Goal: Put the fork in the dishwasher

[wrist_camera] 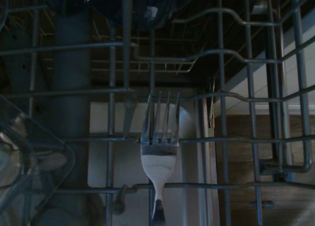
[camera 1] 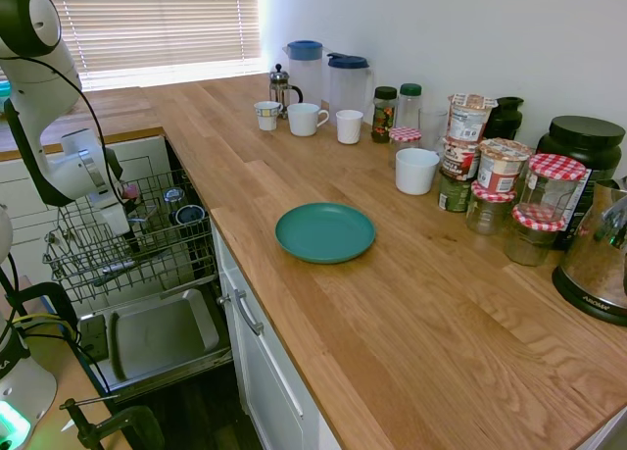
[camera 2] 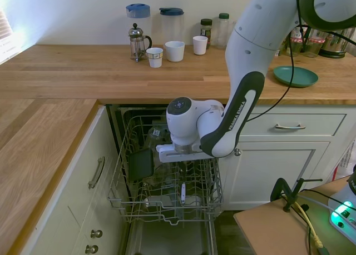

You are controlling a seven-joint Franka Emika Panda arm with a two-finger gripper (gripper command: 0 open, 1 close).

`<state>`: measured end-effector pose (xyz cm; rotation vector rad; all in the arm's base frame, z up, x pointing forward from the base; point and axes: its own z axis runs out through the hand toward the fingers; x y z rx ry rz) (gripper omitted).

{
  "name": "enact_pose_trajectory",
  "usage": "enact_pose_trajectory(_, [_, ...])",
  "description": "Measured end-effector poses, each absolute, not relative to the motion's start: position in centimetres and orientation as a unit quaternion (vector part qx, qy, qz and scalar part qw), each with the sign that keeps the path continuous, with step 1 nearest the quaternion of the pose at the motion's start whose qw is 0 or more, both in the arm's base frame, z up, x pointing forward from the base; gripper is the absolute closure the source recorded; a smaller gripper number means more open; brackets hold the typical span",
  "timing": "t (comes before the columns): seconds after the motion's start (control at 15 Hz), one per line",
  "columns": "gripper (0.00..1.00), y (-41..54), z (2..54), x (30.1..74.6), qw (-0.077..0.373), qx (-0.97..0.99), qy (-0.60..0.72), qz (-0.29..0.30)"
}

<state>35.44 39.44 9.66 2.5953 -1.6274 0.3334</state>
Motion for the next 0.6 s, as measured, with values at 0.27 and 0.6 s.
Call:
enact_pose_trajectory(0.27, [0.00,39.7,13.7,34.9,0.020,0.838,-0.532,0.122])
enact_pose_trajectory(0.6, [0.00,39.4,20.5,32.3,0.022,0.825,-0.547,0.143])
